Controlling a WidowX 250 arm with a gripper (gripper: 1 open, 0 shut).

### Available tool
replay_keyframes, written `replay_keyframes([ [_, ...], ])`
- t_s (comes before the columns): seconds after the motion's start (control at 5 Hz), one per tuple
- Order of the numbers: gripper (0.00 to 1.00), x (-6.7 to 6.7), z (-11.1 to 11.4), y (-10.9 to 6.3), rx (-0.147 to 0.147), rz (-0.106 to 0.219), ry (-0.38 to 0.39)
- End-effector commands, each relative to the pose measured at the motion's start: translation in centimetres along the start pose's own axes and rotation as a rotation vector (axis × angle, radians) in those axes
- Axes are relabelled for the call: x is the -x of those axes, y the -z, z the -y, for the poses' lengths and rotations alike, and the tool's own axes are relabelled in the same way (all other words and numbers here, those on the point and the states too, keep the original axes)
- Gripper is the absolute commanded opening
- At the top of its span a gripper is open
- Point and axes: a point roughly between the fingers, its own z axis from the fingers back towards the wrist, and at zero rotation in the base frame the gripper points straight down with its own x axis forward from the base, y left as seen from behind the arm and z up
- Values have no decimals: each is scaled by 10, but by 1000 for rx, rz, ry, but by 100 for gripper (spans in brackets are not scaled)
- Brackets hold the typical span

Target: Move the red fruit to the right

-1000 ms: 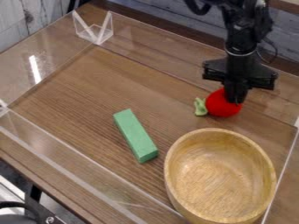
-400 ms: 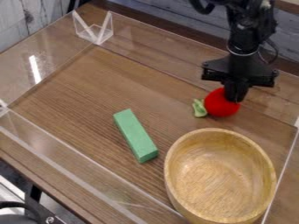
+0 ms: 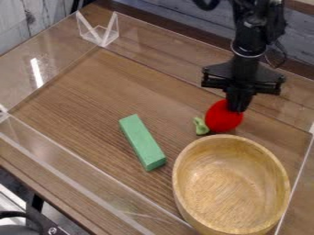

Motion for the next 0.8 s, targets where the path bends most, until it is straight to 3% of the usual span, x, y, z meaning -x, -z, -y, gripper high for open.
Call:
replay_keyframes([
  [0.0, 0, 15, 2, -21, 56, 36, 42],
  [0.2, 0, 35, -3, -17, 72, 12, 79],
  [0.6, 0, 77, 29, -24, 110, -22, 200],
])
